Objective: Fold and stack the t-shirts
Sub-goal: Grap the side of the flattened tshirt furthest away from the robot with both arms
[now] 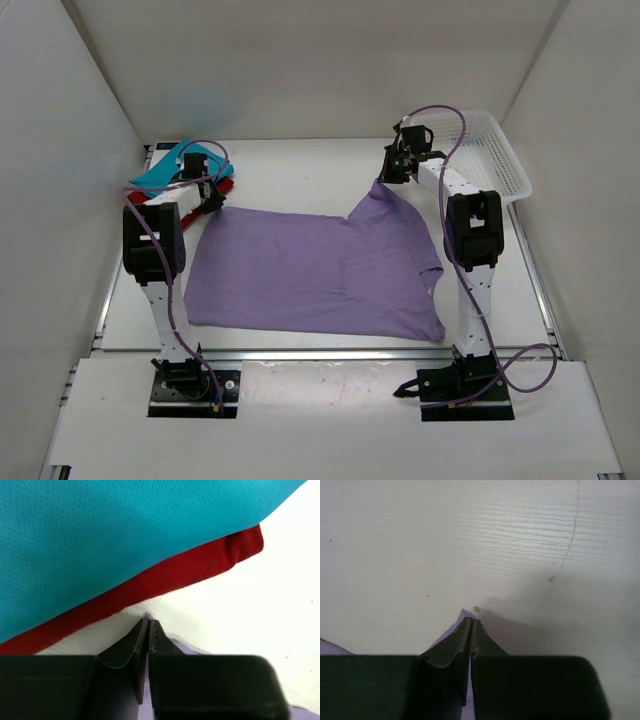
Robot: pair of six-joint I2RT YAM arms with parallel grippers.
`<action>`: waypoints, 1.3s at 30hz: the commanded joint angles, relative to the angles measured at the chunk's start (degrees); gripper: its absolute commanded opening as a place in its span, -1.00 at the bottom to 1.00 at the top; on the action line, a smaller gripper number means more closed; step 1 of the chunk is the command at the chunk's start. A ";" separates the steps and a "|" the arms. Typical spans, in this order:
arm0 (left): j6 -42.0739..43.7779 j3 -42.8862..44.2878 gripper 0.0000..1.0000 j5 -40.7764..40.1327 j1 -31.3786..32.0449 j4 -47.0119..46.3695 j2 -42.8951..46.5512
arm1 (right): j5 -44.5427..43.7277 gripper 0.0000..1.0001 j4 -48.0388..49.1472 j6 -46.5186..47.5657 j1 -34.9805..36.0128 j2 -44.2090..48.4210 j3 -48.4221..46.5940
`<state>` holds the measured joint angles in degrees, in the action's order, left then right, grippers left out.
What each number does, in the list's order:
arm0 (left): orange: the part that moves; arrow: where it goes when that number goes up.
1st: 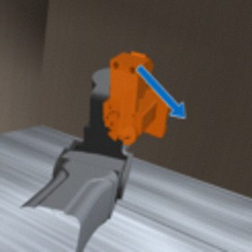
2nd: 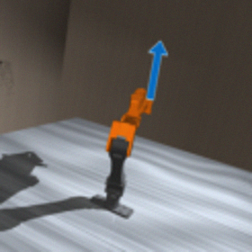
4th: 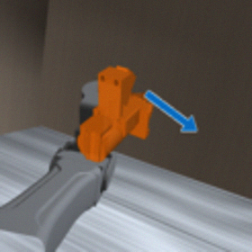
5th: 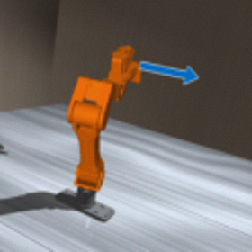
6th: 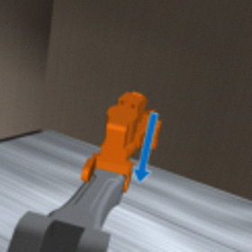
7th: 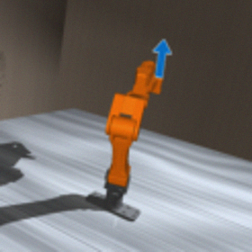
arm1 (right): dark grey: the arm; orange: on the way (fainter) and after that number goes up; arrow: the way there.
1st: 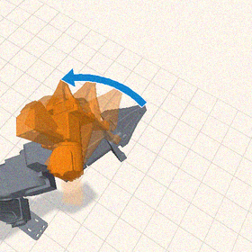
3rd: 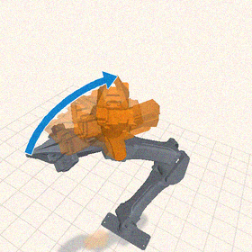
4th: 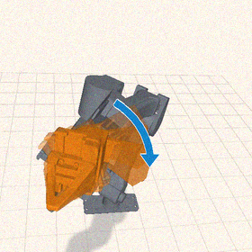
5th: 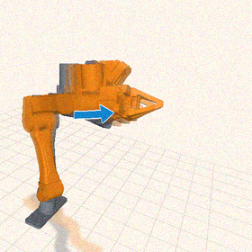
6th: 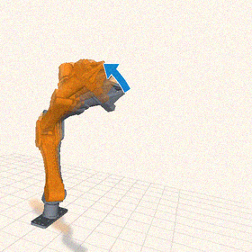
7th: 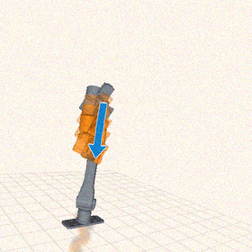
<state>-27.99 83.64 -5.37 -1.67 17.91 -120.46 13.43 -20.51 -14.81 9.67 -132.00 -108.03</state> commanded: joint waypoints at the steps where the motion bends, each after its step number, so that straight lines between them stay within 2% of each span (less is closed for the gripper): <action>1: 0.39 0.74 -0.76 -1.22 0.09 -0.34 2.08 | 0.80 -1.00 1.97 0.48 0.17 2.28 -0.86; 7: 1.53 1.36 -0.99 -2.89 -0.17 0.72 2.60 | 0.11 -1.00 1.53 0.66 0.61 2.72 -0.78; 13: 3.29 -1.45 -1.00 -5.88 0.88 1.25 7.07 | 2.03 -1.00 0.12 -2.68 -0.61 5.87 0.97; 16: 3.73 -2.95 -1.00 -5.88 0.97 1.95 9.36 | 1.69 -0.99 2.83 -6.19 -1.32 10.53 7.63; 23: 4.96 -8.66 -1.00 -4.57 2.20 2.74 16.30 | 0.37 -1.00 7.06 -10.77 -2.99 26.24 23.21; 26: 5.75 -12.60 -1.00 -5.18 1.85 2.83 19.12 | -1.83 -1.00 6.36 -10.24 -3.08 33.36 29.87; 27: 5.93 -14.01 -1.00 -4.92 -0.33 2.74 20.17 | -2.61 -1.00 6.28 -10.50 -3.34 36.18 32.59; 36: 5.75 -18.94 -1.00 -3.52 -2.11 3.62 25.01 | -5.78 -1.00 3.29 -9.36 -3.61 56.92 50.36; 39: 6.19 -19.74 -1.00 -4.13 -2.19 4.23 28.08 | -4.47 -1.00 1.27 -8.75 -7.03 62.64 53.80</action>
<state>-22.63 64.14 -9.61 -3.44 21.96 -98.72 9.56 -18.76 -24.18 5.10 -74.15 -55.40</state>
